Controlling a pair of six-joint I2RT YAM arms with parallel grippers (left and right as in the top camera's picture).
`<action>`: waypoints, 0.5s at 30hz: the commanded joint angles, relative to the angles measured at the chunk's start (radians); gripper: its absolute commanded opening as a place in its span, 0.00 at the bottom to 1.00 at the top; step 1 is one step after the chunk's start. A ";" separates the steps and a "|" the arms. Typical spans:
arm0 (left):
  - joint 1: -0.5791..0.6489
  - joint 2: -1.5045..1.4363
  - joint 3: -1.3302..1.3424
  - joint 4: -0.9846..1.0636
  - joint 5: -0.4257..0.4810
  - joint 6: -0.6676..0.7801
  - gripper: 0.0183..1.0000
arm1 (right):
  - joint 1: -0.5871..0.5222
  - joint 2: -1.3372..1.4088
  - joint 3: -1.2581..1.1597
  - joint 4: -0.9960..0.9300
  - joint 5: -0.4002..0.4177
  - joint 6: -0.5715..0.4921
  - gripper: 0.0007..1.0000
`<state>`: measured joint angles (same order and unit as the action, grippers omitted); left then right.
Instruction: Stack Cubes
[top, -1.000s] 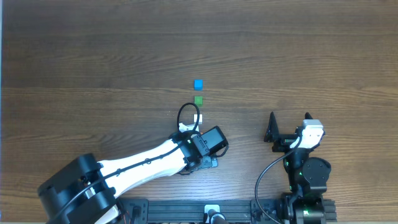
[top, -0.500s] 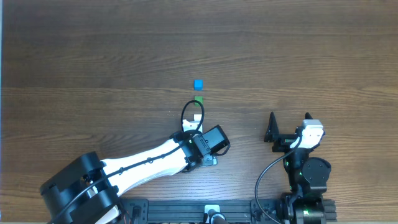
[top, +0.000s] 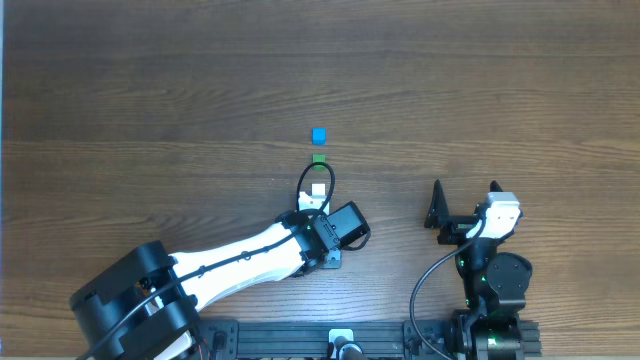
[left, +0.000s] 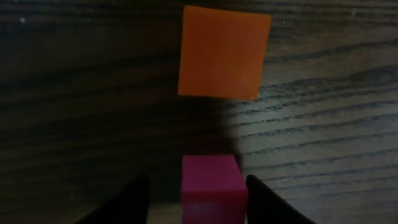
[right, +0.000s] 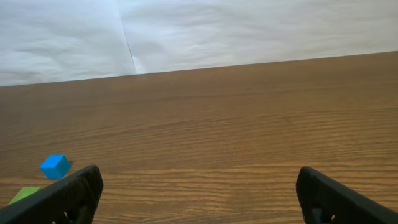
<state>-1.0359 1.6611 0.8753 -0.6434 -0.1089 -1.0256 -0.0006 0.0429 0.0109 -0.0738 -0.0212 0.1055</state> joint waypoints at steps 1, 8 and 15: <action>-0.001 0.010 0.006 0.001 -0.012 0.010 0.38 | -0.005 -0.005 -0.006 -0.001 -0.008 0.005 0.99; -0.001 0.011 0.006 0.005 -0.012 0.010 0.20 | -0.005 -0.005 -0.006 -0.001 -0.008 0.005 0.99; -0.001 0.011 0.025 0.004 -0.004 0.027 0.06 | -0.005 -0.005 -0.006 -0.001 -0.008 0.005 0.99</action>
<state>-1.0359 1.6611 0.8757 -0.6384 -0.1093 -1.0149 -0.0006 0.0429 0.0109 -0.0738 -0.0212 0.1055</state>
